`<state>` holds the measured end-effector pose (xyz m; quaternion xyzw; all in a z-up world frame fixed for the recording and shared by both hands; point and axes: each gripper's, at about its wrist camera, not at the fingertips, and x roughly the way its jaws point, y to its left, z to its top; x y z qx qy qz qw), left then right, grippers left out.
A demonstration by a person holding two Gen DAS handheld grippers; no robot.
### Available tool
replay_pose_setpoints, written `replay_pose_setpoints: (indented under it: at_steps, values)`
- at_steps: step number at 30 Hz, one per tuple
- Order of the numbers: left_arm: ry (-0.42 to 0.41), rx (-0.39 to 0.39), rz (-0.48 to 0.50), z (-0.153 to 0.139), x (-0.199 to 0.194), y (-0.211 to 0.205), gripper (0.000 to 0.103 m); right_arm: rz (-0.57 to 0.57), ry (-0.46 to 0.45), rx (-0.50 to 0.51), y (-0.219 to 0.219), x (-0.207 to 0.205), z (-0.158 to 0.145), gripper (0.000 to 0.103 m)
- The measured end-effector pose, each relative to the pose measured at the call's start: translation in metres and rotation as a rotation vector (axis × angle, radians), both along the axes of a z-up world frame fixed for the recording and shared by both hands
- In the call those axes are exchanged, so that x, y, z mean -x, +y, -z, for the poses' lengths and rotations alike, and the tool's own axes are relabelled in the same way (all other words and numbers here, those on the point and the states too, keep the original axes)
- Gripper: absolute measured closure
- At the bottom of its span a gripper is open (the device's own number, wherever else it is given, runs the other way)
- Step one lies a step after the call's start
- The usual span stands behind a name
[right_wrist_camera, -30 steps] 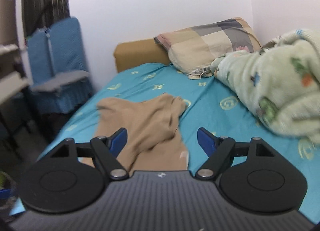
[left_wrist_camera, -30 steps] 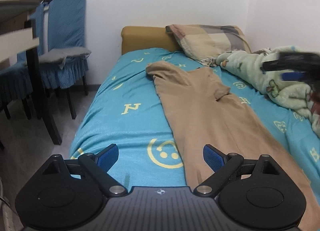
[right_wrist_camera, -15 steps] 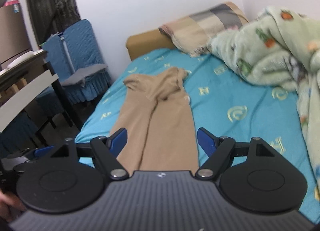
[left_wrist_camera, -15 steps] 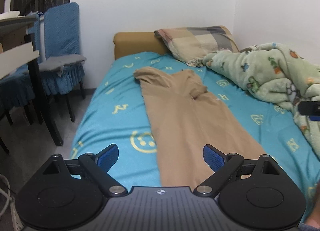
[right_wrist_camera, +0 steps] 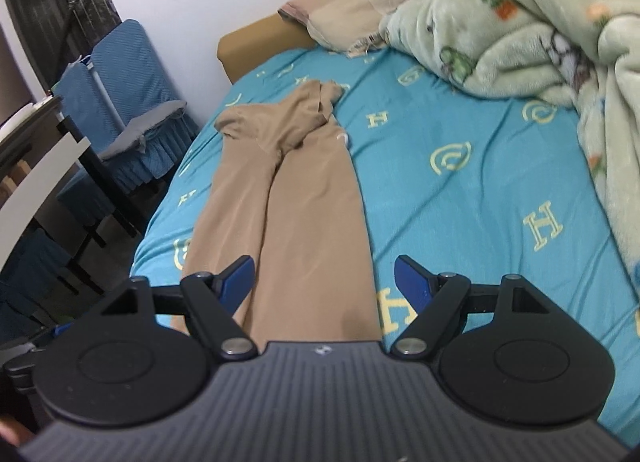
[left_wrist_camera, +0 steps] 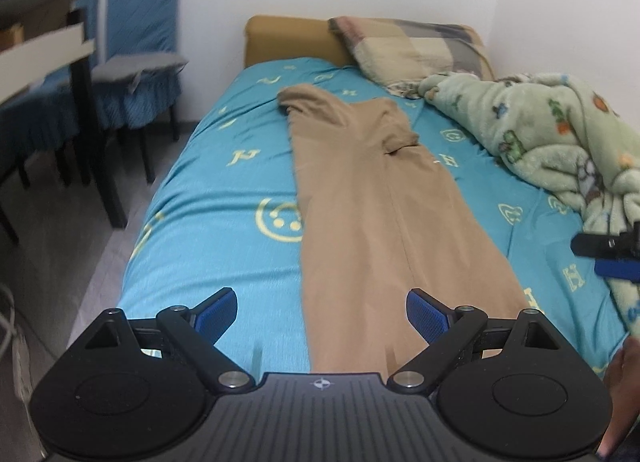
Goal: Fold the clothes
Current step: 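Move both grippers down to the hem end of the strip, then grasp the hem end with both grippers and fold it toward the collar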
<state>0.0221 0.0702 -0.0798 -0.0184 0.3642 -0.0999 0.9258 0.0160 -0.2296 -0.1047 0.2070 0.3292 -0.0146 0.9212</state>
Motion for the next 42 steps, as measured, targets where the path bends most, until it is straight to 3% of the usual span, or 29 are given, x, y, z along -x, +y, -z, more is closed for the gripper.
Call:
replay_pose_setpoints:
  at_steps: [6, 18, 22, 25, 30, 32, 34, 38, 42]
  values:
    - [0.068, 0.064, -0.101, 0.002, -0.002, 0.020, 0.010, 0.007, 0.038, -0.107, -0.008, 0.002, 0.009, 0.025]
    - [0.177, 0.110, -0.166, 0.003, -0.008, 0.015, 0.011, -0.015, 0.088, -0.248, -0.016, 0.005, 0.022, 0.024]
    - [0.218, 0.126, -0.168, 0.005, -0.010, 0.012, 0.011, -0.027, 0.134, -0.496, -0.032, 0.005, 0.040, 0.024]
    - [0.261, 0.152, -0.169, 0.011, -0.013, 0.011, 0.011, 0.018, 0.181, -0.573, -0.038, 0.007, 0.052, 0.023]
    - [0.348, 0.227, -0.186, 0.026, -0.019, 0.015, 0.012, 0.064, 0.276, -0.561, -0.037, 0.004, 0.066, 0.023]
    - [0.373, 0.239, -0.190, 0.032, -0.021, 0.016, 0.012, 0.086, 0.307, -0.544, -0.036, 0.004, 0.071, 0.031]
    - [0.403, 0.264, -0.196, 0.038, -0.024, 0.018, 0.012, 0.101, 0.311, -0.517, -0.035, 0.003, 0.074, 0.032]
    - [0.509, 0.387, -0.208, 0.058, -0.028, 0.023, 0.018, 0.124, 0.307, -0.426, -0.026, 0.001, 0.073, 0.036]
    - [0.518, 0.422, -0.209, 0.061, -0.026, 0.022, 0.019, 0.134, 0.346, -0.414, -0.027, -0.004, 0.083, 0.036]
